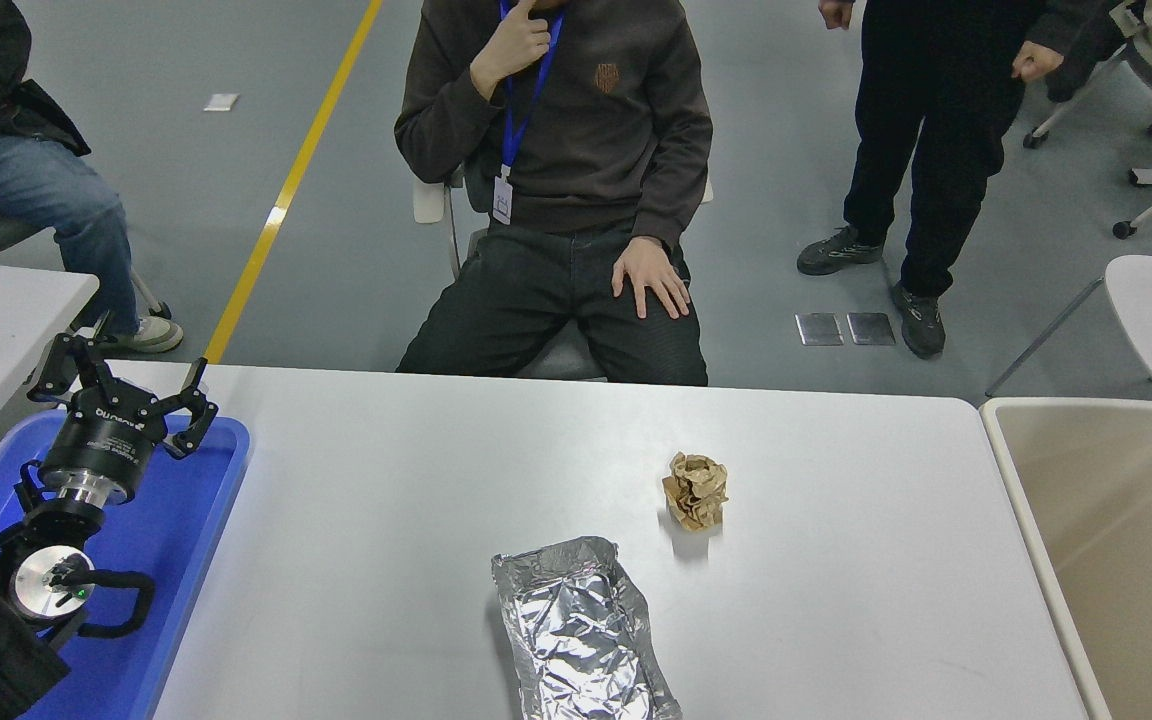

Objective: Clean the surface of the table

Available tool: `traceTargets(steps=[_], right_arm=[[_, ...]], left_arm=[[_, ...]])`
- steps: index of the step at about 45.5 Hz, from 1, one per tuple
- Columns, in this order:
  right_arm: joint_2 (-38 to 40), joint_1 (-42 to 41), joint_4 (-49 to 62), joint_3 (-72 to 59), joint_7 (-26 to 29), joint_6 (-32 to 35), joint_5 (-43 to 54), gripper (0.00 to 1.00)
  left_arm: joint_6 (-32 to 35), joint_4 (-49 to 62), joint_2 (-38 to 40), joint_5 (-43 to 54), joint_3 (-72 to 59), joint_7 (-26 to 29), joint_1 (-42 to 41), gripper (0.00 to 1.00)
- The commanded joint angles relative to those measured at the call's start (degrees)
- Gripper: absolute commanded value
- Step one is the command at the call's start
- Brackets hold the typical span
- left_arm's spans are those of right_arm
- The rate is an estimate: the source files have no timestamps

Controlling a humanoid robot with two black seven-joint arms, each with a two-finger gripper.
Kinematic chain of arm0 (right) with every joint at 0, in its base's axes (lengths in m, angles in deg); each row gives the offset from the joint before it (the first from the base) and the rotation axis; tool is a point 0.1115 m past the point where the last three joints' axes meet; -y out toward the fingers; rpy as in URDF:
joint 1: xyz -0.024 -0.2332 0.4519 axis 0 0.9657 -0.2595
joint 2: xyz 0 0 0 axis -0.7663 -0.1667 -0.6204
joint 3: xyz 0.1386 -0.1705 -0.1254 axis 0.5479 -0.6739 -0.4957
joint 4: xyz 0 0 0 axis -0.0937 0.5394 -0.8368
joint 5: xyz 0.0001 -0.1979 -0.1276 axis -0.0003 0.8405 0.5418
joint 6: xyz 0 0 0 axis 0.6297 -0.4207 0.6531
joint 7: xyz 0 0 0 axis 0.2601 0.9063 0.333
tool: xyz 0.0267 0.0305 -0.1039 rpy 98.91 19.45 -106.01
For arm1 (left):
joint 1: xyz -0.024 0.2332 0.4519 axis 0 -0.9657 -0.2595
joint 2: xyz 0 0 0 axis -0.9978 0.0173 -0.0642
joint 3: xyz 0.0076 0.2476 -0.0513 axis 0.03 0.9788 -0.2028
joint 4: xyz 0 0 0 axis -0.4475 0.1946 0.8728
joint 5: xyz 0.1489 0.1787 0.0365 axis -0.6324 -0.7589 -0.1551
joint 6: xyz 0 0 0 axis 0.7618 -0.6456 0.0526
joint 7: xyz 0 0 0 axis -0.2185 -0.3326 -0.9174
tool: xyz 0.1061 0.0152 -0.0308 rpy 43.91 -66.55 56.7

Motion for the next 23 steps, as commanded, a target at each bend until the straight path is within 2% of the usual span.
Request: traceTargets(steps=[1, 12, 23], right_arm=[[-5.7, 0.6, 10.8, -7.7, -5.6, -6.5, -0.6, 0.0], [-14.5, 2.1, 27.3, -13.2, -11.3, -10.0, -1.2, 0.0], [-22.6, 4.1, 38.7, -20.9, -14.9, -11.7, -8.3, 0.0]], left_arm=[[0.0, 0.0, 0.0, 0.0, 0.0, 0.0, 0.0, 1.0], [0.0, 0.0, 0.0, 0.0, 0.0, 0.0, 0.0, 1.0], [0.0, 0.0, 0.0, 0.0, 0.0, 0.0, 0.0, 1.0]])
